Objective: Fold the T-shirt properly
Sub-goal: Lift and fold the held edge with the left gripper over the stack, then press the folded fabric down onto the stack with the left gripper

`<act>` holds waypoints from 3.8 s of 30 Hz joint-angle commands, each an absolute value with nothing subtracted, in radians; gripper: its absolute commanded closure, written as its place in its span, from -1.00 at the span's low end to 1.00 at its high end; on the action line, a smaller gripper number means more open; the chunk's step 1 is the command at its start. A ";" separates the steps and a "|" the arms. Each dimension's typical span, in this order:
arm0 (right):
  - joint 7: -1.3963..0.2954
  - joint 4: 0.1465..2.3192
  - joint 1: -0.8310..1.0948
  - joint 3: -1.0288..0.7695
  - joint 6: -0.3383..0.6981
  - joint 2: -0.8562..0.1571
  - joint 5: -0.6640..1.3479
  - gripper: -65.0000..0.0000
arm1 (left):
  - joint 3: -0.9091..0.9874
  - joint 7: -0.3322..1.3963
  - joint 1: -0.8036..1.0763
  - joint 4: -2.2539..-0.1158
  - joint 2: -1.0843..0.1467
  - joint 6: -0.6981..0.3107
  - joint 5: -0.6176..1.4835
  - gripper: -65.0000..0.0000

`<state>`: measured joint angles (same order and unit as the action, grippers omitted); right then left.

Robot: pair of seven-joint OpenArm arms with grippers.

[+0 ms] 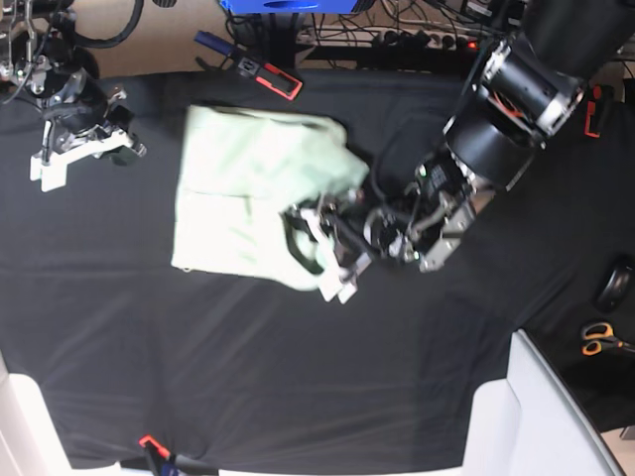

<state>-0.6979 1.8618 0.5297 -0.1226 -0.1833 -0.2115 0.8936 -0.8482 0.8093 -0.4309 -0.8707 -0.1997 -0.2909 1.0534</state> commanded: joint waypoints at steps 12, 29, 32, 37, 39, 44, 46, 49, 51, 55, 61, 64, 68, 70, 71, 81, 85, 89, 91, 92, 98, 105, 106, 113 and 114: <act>-0.684 1.877 0.532 -0.130 -0.174 -0.219 0.903 1.00 | -0.842 1.017 -0.659 -0.852 -0.054 -0.298 0.486 1.00; -0.684 1.879 0.526 -0.130 -0.174 -0.220 0.903 1.00 | -0.840 0.762 -0.595 -0.791 0.157 -0.300 -0.285 1.00; -0.684 1.879 0.526 -0.130 -0.174 -0.220 0.903 1.00 | -0.840 0.705 -0.575 -0.791 0.157 -0.300 -0.340 1.00; -0.684 1.879 0.526 -0.130 -0.174 -0.222 0.903 1.00 | -0.842 0.650 -0.561 -0.799 0.157 -0.300 -0.351 1.00; -0.684 1.879 0.516 -0.130 -0.174 -0.222 0.903 1.00 | -0.842 0.633 -0.561 -0.799 0.157 -0.300 -0.358 1.00; -0.685 1.879 0.503 -0.130 -0.174 -0.222 0.903 1.00 | -0.843 0.565 -0.562 -0.829 0.157 -0.300 -0.360 1.00; -0.685 1.879 0.496 -0.130 -0.174 -0.222 0.903 1.00 | -0.849 0.558 -0.567 -0.828 0.157 -0.300 -0.360 1.00; -0.685 1.879 0.492 -0.130 -0.174 -0.222 0.903 1.00 | -0.935 0.556 -0.572 -0.828 0.157 -0.300 -0.360 1.00; -0.685 1.879 0.492 -0.130 -0.174 -0.222 0.903 1.00 | -0.993 0.556 -0.572 -0.826 0.157 -0.300 -0.358 1.00; -0.684 1.877 0.489 -0.130 -0.174 -0.222 0.903 1.00 | -1.030 0.555 -0.564 -0.826 0.157 -0.300 -0.349 1.00; -0.685 1.877 0.484 -0.130 -0.174 -0.222 0.903 1.00 | -1.026 0.555 -0.572 -0.822 0.157 -0.300 -0.354 1.00; -0.684 1.877 0.483 -0.130 -0.174 -0.222 0.903 1.00 | -1.029 0.555 -0.572 -0.822 0.157 -0.300 -0.357 1.00; -0.684 1.877 0.483 -0.130 -0.174 -0.222 0.903 1.00 | -1.033 0.555 -0.568 -0.822 0.157 -0.300 -0.357 1.00; -0.684 1.877 0.483 -0.130 -0.174 -0.222 0.903 1.00 | -1.033 0.555 -0.567 -0.825 0.157 -0.300 -0.357 1.00; -0.684 1.877 0.483 -0.130 -0.174 -0.222 0.903 1.00 | -1.033 0.555 -0.567 -0.826 0.157 -0.300 -0.357 1.00; -0.684 1.877 0.486 -0.130 -0.174 -0.222 0.903 1.00 | -1.024 0.536 -0.567 -0.817 0.157 -0.297 -0.358 1.00; -0.685 1.877 0.484 -0.130 -0.174 -0.222 0.903 1.00 | -1.024 0.611 -0.565 -0.826 0.157 -0.297 -0.357 1.00; -0.685 1.877 0.484 -0.130 -0.174 -0.222 0.903 1.00 | -1.024 0.613 -0.564 -0.826 0.157 -0.297 -0.357 1.00; -0.685 1.877 0.486 -0.130 -0.174 -0.222 0.903 1.00 | -1.024 0.613 -0.562 -0.823 0.157 -0.297 -0.357 1.00; -0.685 1.877 0.486 -0.130 -0.174 -0.222 0.903 1.00 | -1.024 0.613 -0.562 -0.822 0.157 -0.297 -0.357 1.00; -0.685 1.877 0.490 -0.130 -0.174 -0.222 0.903 1.00 | -1.024 0.615 -0.562 -0.822 0.157 -0.297 -0.357 1.00; -0.685 1.877 0.489 -0.130 -0.174 -0.222 0.903 1.00 | -1.024 0.615 -0.562 -0.822 0.157 -0.297 -0.357 1.00; -0.685 1.877 0.489 -0.130 -0.174 -0.222 0.903 1.00 | -1.023 0.615 -0.562 -0.822 0.157 -0.297 -0.357 0.96; -0.685 1.877 0.489 -0.130 -0.174 -0.222 0.903 1.00 | -1.021 0.707 -0.578 -0.829 0.157 -0.297 -0.355 0.20; -0.685 1.877 0.489 -0.130 -0.174 -0.222 0.903 1.00 | -1.021 0.708 -0.587 -0.837 0.157 -0.297 -0.355 0.09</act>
